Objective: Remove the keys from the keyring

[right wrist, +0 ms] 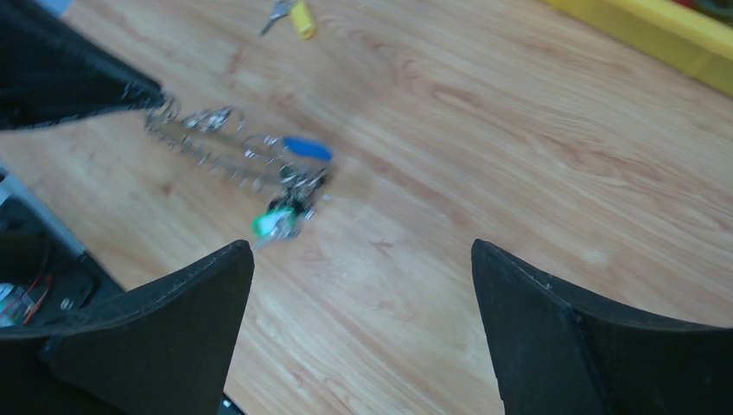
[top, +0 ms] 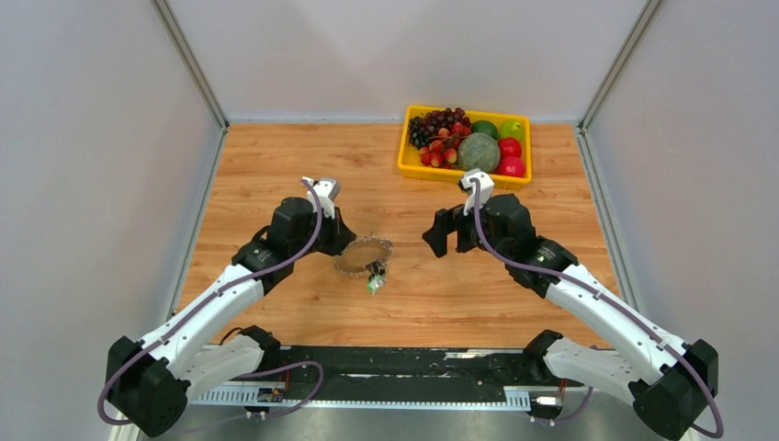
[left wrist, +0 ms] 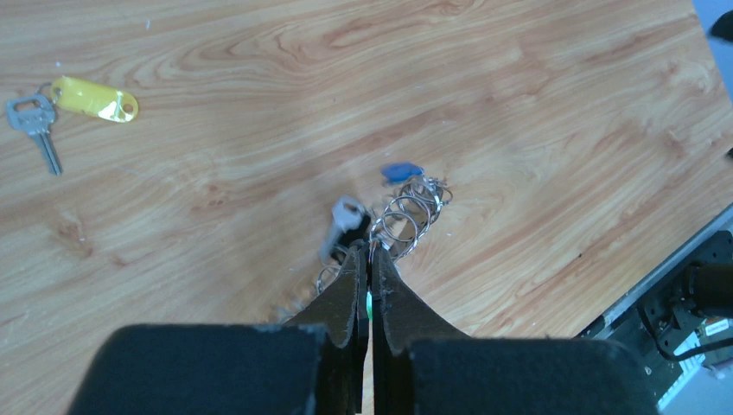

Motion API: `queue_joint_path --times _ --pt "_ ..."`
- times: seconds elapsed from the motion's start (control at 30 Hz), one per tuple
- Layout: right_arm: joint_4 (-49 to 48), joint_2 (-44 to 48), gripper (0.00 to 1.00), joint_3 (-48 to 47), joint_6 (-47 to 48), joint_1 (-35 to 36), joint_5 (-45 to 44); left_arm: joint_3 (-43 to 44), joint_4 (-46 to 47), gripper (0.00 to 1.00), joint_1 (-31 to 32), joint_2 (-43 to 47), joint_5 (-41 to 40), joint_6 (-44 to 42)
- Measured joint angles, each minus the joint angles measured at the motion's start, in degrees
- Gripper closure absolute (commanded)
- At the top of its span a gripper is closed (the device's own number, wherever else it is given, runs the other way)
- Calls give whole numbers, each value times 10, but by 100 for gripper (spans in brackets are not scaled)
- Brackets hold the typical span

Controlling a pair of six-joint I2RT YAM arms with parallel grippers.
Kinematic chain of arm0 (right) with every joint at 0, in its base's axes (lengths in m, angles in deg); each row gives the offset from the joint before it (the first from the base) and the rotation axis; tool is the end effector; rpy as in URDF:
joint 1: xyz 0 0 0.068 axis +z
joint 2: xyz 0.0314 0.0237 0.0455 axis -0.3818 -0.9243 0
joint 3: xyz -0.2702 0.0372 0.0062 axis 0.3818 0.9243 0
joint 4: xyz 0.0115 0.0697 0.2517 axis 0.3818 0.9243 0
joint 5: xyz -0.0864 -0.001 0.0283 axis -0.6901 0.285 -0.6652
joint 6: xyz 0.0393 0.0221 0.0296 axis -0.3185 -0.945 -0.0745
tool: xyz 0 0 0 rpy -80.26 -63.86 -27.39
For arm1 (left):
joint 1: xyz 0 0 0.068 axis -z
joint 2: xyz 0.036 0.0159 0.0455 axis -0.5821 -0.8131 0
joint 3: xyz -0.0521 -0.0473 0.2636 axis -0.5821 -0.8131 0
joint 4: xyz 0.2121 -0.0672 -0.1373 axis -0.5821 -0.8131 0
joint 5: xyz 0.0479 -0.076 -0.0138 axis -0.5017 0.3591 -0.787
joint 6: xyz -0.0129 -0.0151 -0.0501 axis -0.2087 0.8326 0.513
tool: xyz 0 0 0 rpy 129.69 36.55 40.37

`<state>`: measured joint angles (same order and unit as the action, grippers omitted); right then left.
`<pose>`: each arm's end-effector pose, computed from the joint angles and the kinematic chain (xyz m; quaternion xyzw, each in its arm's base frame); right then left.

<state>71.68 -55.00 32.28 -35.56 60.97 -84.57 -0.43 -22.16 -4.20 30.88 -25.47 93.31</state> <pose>0.1736 0.1380 0.3110 -0.1858 0.8334 0.2252 0.4693 0.1840 -0.1183 0.2667 0.0940 0.8585 -0.2867 0.4145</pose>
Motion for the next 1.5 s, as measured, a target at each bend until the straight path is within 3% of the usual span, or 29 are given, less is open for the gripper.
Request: queue_joint_path --times 0.3,0.47,0.73,1.07,1.23,1.5 --pt "-104 -3 8 68 44 1 215 25 -54 100 0 11 38 -33" --pt "-140 -7 11 69 65 23 272 51 -91 100 0 11 63 -49" --pt "-159 -17 18 69 93 68 279 170 -192 100 0 5 91 -108" --pt "-200 55 22 101 104 68 231 390 -353 100 0 -93 91 -275" --pt "-236 74 22 133 115 68 233 382 -353 100 2 -126 111 -314" --pt "-242 59 24 147 137 68 220 258 -281 100 9 -73 111 -302"
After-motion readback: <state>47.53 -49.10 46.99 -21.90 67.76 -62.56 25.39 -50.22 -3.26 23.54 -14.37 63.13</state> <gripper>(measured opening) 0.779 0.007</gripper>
